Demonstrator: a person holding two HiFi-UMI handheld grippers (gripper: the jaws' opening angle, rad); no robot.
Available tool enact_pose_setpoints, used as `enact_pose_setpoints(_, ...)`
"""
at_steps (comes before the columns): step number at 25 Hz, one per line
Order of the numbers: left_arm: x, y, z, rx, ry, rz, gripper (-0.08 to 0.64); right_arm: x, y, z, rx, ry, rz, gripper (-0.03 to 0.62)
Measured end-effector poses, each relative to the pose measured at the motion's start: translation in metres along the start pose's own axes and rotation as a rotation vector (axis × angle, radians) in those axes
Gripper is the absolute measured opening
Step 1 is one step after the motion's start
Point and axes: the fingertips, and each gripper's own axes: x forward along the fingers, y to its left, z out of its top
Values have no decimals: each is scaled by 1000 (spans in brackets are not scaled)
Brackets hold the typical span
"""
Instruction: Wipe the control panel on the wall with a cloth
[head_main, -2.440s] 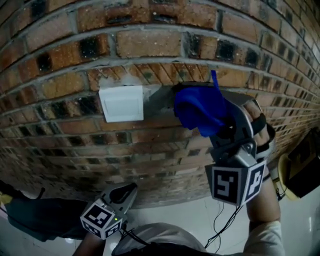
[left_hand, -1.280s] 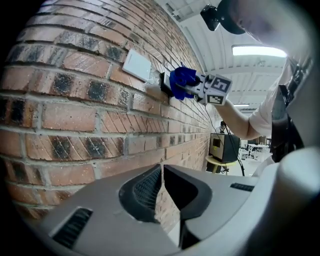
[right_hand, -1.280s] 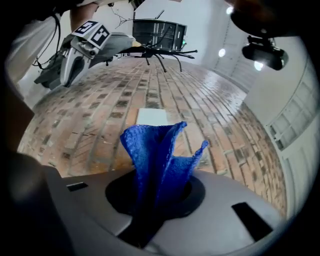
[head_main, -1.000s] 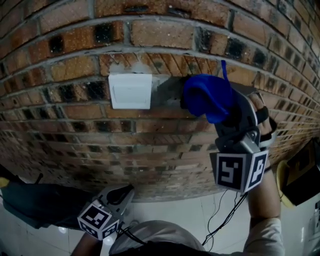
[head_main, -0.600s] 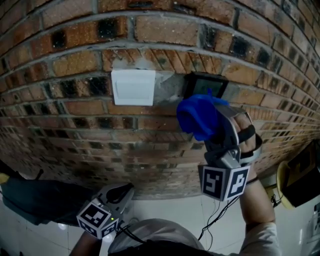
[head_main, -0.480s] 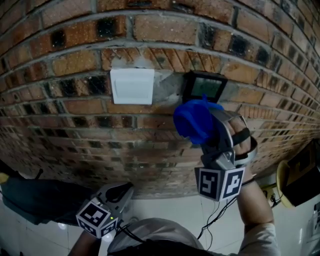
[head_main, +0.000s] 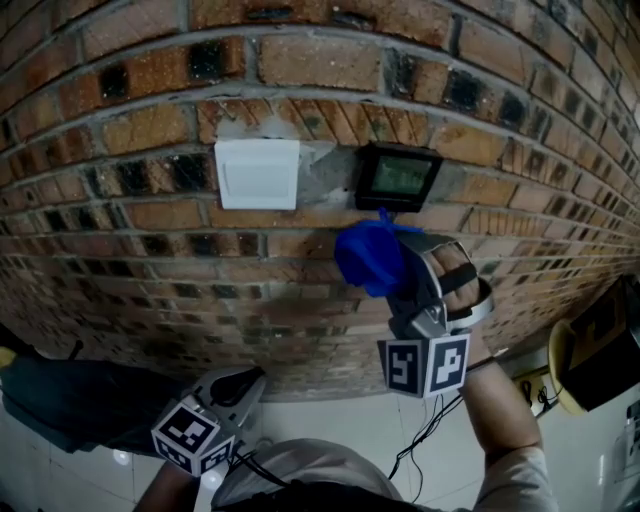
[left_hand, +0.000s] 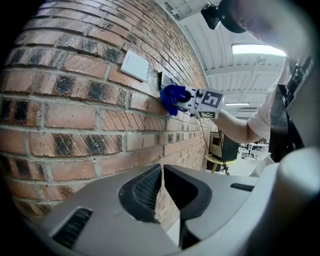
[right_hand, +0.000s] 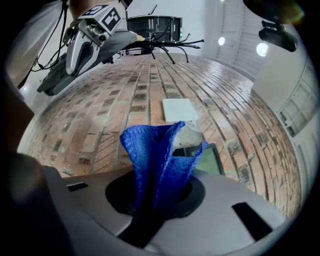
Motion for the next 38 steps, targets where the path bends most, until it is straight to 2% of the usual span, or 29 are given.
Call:
enact_pose_setpoints(6, 4, 0, -2, 8, 16, -17, 5, -14, -97, 19, 2, -58, -189, 87)
enact_pose_setpoints(10, 2, -4, -3, 12, 18, -22, 5, -5, -123, 16, 38, -45, -217, 87)
enact_pose_setpoints(15, -3, 1, -4, 1, 8, -4, 5, 0, -105, 12, 4, -16, -203, 87)
enact_pose_setpoints(21, -4, 2, -4, -8, 5, 1, 5, -2, -59, 10, 1, -8, -139, 87)
enact_pose_setpoints(30, -2, -4, -3, 0, 7, -15, 5, 14, 11, 0, -15, 11, 5, 87)
enact_pose_setpoints(33, -3, -2, -5, -4, 9, -17, 5, 7, 0, 4, -3, -3, 2, 87)
enact_pose_setpoints(38, -2, 0, -3, -1, 7, -20, 5, -12, -71, 19, 10, -51, -138, 87)
